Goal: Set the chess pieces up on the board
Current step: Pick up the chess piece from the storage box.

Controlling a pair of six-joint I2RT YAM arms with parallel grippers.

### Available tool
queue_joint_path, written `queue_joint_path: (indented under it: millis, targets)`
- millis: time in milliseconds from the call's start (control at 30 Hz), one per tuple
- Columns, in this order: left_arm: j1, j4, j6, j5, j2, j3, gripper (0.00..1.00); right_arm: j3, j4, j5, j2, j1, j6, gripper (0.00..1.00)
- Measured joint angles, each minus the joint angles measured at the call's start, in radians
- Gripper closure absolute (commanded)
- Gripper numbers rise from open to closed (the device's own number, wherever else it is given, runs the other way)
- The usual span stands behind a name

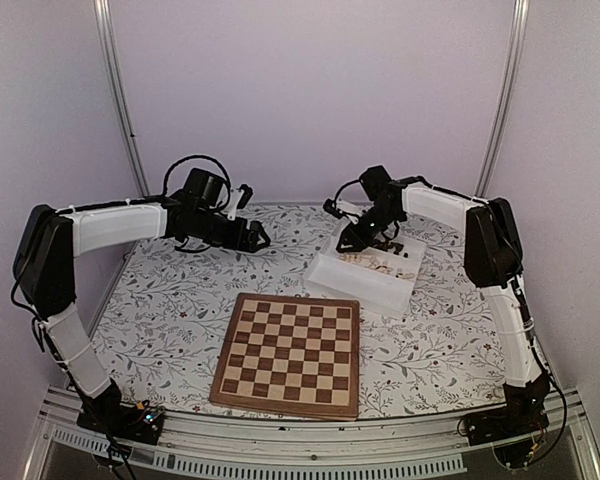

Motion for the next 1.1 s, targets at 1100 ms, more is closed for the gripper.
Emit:
queue_joint_path:
  millis: [1100]
  targets:
    - [0.016, -0.005, -0.012, 0.072, 0.0, 0.008, 0.07, 0.009, -0.024, 0.034, -0.047, 0.009, 0.034, 0.98]
